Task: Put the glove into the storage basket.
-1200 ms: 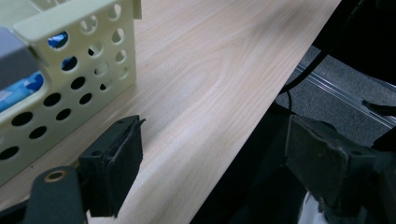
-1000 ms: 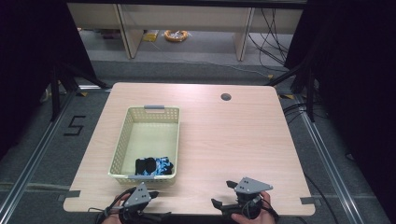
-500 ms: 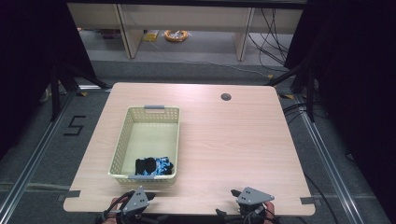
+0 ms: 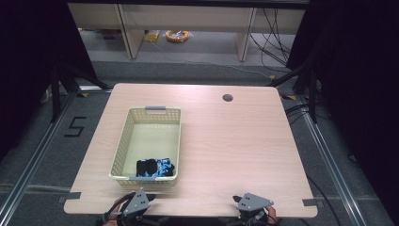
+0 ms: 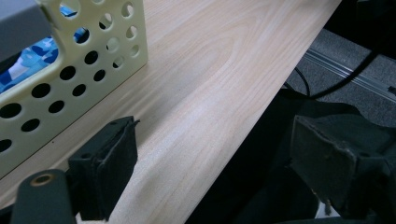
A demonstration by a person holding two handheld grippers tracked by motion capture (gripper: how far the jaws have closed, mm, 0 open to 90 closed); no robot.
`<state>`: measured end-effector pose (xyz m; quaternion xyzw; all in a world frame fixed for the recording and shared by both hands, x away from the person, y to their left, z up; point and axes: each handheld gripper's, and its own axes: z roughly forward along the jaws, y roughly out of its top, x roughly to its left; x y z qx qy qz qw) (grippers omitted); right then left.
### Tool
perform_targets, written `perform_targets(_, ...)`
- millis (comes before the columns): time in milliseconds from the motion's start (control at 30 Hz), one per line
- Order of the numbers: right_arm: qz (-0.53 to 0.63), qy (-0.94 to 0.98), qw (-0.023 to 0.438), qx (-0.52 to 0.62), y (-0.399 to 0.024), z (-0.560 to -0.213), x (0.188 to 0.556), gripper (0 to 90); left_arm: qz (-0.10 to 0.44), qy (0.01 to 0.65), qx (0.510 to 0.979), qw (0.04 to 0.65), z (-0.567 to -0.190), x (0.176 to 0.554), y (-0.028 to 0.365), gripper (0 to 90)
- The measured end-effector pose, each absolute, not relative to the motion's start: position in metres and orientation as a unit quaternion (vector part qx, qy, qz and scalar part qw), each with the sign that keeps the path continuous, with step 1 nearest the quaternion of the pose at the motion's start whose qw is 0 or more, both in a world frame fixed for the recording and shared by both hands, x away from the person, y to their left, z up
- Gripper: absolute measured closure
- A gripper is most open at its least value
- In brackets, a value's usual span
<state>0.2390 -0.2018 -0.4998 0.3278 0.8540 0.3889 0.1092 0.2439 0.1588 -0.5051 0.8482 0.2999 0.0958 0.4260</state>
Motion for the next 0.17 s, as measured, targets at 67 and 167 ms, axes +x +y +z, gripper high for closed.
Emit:
perform_targets(67, 0.389, 0.854, 0.107, 0.328, -0.2014, -0.5001, 0.2391, 17.0, 0.097, 0.302, 0.847, 0.426, -0.5052, 0.2437, 0.1588, 15.2)
perform_targets(167, 0.386, 0.854, 0.102, 0.333, -0.2008, -0.5001, 0.2387, 16.9, 0.100, 0.301, 0.847, 0.427, -0.5052, 0.2441, 0.1589, 15.2)
